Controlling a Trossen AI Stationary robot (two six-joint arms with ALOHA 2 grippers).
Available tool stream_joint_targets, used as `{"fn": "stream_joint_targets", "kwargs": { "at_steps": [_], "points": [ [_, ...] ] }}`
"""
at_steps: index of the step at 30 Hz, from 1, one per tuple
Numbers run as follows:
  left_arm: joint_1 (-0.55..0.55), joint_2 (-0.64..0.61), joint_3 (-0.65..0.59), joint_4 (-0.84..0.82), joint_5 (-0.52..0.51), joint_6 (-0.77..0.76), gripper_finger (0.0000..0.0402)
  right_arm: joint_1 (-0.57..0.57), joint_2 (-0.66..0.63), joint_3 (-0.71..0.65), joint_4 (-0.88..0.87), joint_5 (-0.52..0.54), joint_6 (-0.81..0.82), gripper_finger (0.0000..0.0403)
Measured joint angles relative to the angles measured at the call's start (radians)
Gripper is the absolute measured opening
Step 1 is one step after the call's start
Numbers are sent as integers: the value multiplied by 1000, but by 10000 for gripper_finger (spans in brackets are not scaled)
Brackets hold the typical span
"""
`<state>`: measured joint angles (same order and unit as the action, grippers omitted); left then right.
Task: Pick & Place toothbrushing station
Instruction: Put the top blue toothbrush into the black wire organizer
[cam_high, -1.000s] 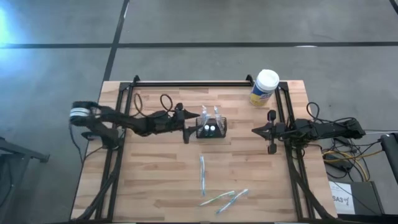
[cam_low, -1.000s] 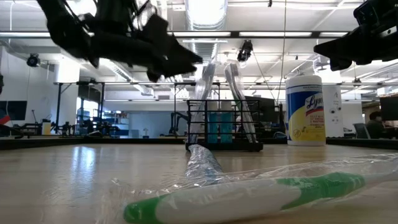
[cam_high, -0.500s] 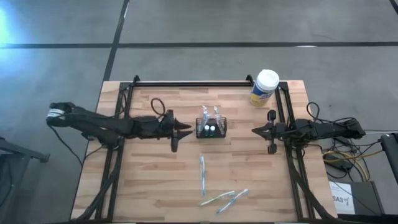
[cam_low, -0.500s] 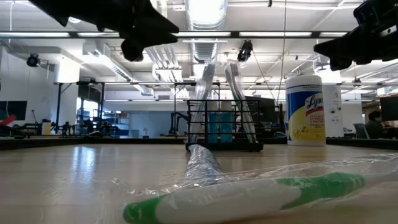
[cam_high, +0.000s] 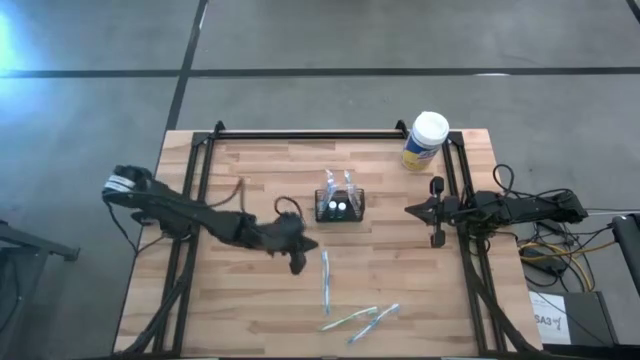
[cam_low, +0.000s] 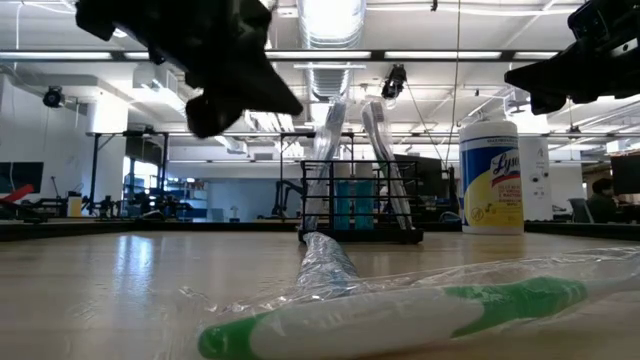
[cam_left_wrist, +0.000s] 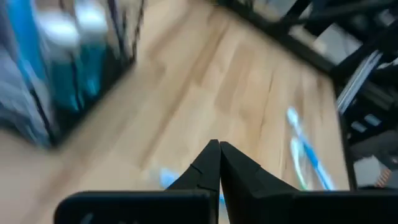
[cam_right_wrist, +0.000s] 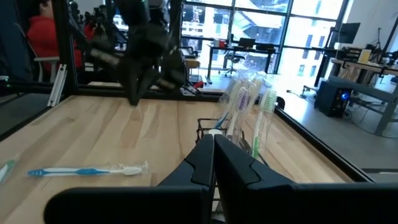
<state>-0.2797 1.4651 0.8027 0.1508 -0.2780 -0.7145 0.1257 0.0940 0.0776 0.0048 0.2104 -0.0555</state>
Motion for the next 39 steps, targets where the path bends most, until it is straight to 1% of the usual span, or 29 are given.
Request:
{"fn": "stream_joint_targets", "kwargs": {
  "at_steps": [3,6,8,10,13,15,17,19,21,23,25,27,39],
  "points": [
    [-21,89,74,-101,4,-91,17,0,0,0,-1,0,0,8],
    [-28,171,188,-282,-8,-196,27,0,0,0,-3,0,0,8],
    [-30,228,277,-413,-10,-219,40,0,0,0,-9,0,0,8],
    [-30,285,369,-539,16,-222,58,0,0,0,-10,0,-2,8],
    [-30,374,506,-659,72,-201,96,0,0,-1,-10,0,-3,8],
    [-31,425,588,-703,99,-175,128,0,0,-1,-11,0,-3,8],
    [-26,473,662,-733,148,-145,161,0,0,-1,-15,0,-3,8],
    [-19,515,725,-765,213,-115,192,0,0,-1,-20,0,-3,8],
    [-17,548,777,-790,243,-109,219,0,0,-1,-25,-1,-3,8],
    [-18,572,809,-825,246,-108,238,0,0,-1,-27,0,-3,8],
    [-16,588,821,-858,247,-117,247,0,0,-1,-27,-1,-4,8],
    [-12,598,819,-882,251,-130,249,0,0,-1,-28,0,-4,8],
    [12,613,814,-885,215,-148,248,0,0,-1,-31,0,-8,8]
  ]
}}
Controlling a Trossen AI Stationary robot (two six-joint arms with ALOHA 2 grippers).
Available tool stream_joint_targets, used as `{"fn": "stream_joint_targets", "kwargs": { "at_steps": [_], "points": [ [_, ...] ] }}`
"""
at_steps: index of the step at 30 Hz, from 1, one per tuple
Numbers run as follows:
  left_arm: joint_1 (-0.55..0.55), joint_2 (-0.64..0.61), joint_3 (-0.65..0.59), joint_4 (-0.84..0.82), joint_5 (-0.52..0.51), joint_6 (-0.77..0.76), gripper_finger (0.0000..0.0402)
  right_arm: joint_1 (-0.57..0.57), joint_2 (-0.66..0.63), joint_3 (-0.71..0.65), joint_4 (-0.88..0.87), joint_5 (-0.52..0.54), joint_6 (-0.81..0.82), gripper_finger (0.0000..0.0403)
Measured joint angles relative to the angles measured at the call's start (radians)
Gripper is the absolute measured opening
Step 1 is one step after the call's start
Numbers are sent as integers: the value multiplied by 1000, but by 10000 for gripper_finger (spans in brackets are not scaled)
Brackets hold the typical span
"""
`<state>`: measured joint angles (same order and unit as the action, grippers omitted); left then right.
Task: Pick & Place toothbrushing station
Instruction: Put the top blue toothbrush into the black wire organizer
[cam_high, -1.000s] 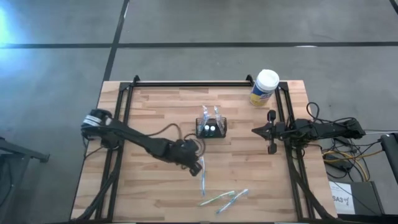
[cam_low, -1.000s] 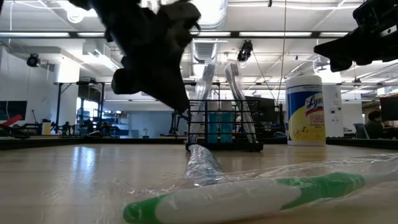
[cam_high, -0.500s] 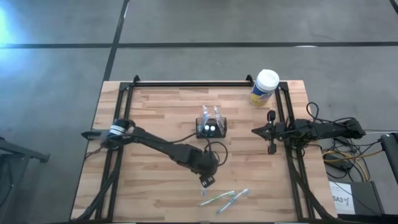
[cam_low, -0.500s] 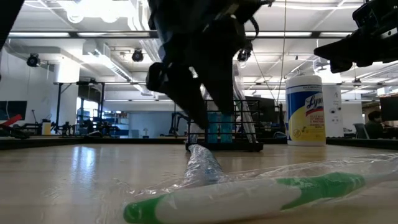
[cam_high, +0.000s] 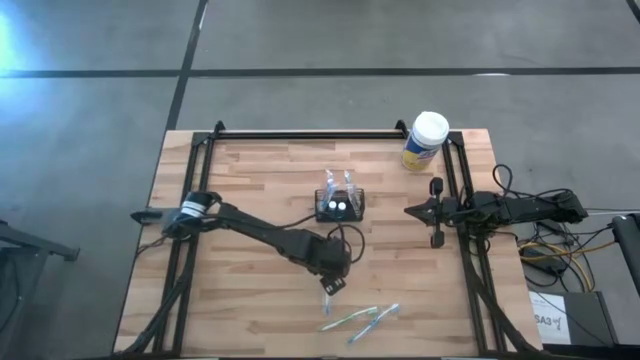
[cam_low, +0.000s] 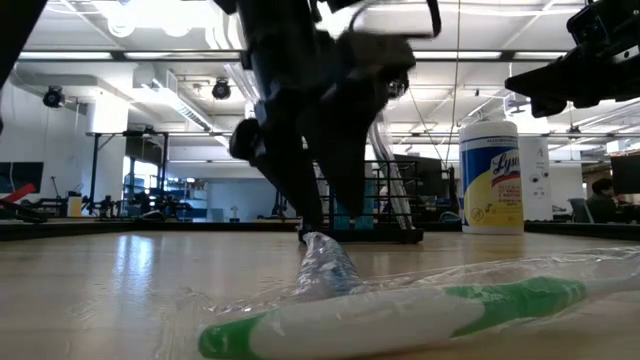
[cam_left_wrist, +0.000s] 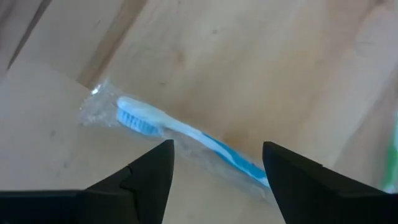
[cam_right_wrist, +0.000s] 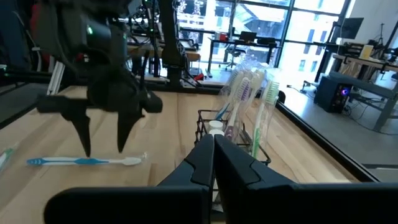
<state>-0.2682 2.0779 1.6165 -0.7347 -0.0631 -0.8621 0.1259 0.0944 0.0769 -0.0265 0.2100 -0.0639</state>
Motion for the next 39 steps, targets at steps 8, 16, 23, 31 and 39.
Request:
{"fn": "stream_joint_targets", "kwargs": {
  "at_steps": [8,16,23,31,39],
  "points": [
    [30,53,0,-3,4,25,248,0,0,0,0,1,0,8],
    [45,57,1,-8,4,199,240,0,-1,0,0,1,-8,8],
    [44,53,23,-119,24,329,223,0,0,0,0,0,-11,8],
    [37,51,126,-328,5,311,223,0,-1,0,0,1,-14,8],
    [33,49,195,-336,-88,82,222,0,-1,0,1,1,-14,8]
  ]
}}
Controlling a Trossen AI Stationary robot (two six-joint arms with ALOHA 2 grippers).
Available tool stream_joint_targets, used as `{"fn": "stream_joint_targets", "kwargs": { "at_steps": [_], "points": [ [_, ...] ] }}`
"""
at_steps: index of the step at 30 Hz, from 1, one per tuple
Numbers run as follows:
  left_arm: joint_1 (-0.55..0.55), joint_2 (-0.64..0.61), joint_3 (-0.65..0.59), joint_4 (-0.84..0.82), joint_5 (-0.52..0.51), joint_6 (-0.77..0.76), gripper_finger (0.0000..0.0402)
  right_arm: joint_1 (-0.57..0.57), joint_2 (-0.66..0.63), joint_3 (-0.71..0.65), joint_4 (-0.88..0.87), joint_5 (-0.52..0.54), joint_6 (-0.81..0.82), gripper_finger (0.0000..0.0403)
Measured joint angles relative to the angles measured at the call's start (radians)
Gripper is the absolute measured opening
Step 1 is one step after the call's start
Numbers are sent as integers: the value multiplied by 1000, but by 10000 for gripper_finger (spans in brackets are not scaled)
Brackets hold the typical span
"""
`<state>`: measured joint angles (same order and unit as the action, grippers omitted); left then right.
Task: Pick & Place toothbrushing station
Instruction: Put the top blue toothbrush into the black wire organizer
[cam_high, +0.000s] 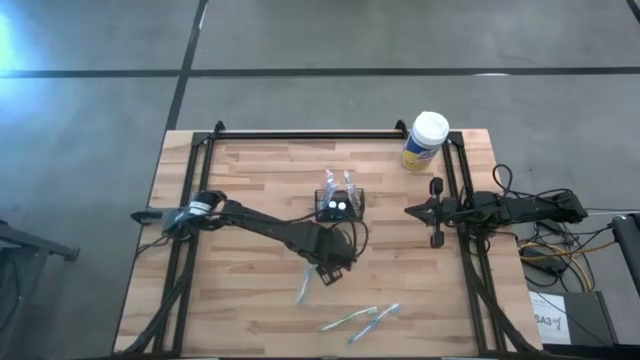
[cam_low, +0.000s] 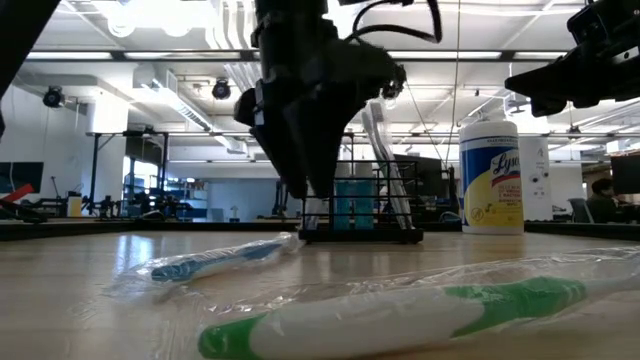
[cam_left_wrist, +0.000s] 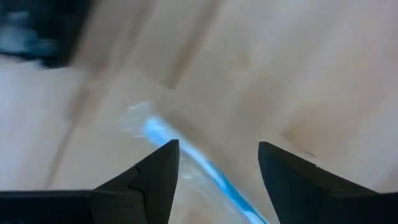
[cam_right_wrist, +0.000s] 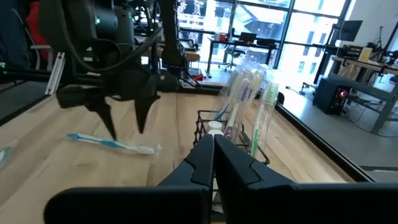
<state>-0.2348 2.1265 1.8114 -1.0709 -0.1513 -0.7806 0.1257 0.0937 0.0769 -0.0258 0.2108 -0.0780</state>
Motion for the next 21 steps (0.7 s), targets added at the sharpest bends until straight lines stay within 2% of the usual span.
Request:
{"fn": "stream_joint_targets", "kwargs": {
  "at_steps": [5,12,21],
  "points": [
    [-2,-1,-35,-28,-100,-121,222,0,0,0,0,0,0,8],
    [-7,-1,-106,5,-73,-234,222,0,0,0,-1,0,-1,8],
    [-7,-2,-212,139,-29,-274,222,0,0,-1,-1,0,-2,8]
  ]
}}
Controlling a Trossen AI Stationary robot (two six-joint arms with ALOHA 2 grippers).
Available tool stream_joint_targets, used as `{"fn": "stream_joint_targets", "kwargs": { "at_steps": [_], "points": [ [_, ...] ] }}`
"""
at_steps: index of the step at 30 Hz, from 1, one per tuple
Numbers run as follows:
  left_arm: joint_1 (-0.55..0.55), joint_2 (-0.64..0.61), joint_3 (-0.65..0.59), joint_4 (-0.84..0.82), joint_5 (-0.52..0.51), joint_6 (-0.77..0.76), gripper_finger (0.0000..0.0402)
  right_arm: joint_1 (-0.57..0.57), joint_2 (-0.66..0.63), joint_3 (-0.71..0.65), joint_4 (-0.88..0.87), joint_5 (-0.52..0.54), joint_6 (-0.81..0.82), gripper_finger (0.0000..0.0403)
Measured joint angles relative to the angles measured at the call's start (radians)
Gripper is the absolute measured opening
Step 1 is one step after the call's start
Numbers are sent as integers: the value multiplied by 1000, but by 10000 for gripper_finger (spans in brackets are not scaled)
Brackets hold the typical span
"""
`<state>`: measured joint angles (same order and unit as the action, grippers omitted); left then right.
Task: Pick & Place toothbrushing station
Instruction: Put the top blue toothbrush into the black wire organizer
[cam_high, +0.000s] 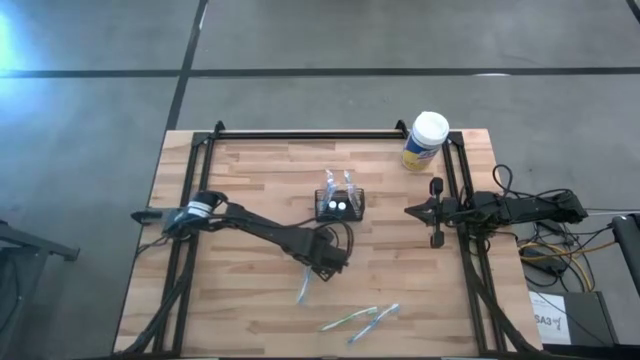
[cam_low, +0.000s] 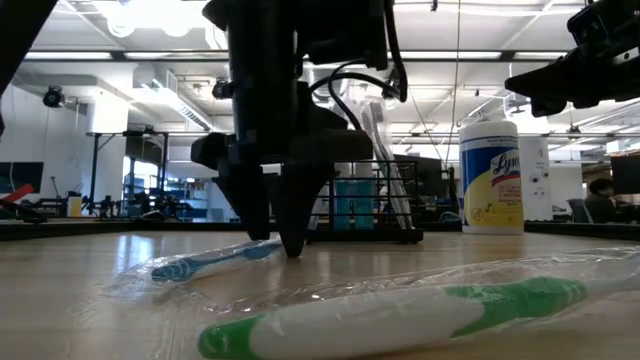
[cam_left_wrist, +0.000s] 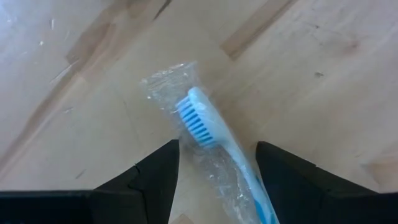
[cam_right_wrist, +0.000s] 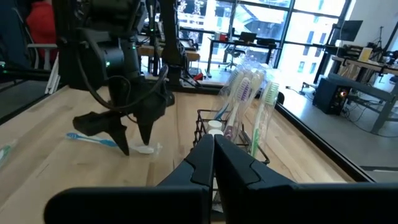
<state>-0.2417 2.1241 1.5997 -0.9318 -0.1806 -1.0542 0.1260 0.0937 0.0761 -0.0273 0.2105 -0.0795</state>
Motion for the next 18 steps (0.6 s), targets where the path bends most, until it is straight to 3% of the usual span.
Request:
{"fn": "stream_joint_targets", "kwargs": {
  "at_steps": [6,9,18],
  "points": [
    [0,-7,-61,56,11,12,221,0,0,0,0,0,-2,8],
    [0,-6,-64,63,10,51,201,0,0,0,0,0,-2,8],
    [-1,-1,-8,53,1,263,32,0,0,-1,0,0,-5,8]
  ]
}}
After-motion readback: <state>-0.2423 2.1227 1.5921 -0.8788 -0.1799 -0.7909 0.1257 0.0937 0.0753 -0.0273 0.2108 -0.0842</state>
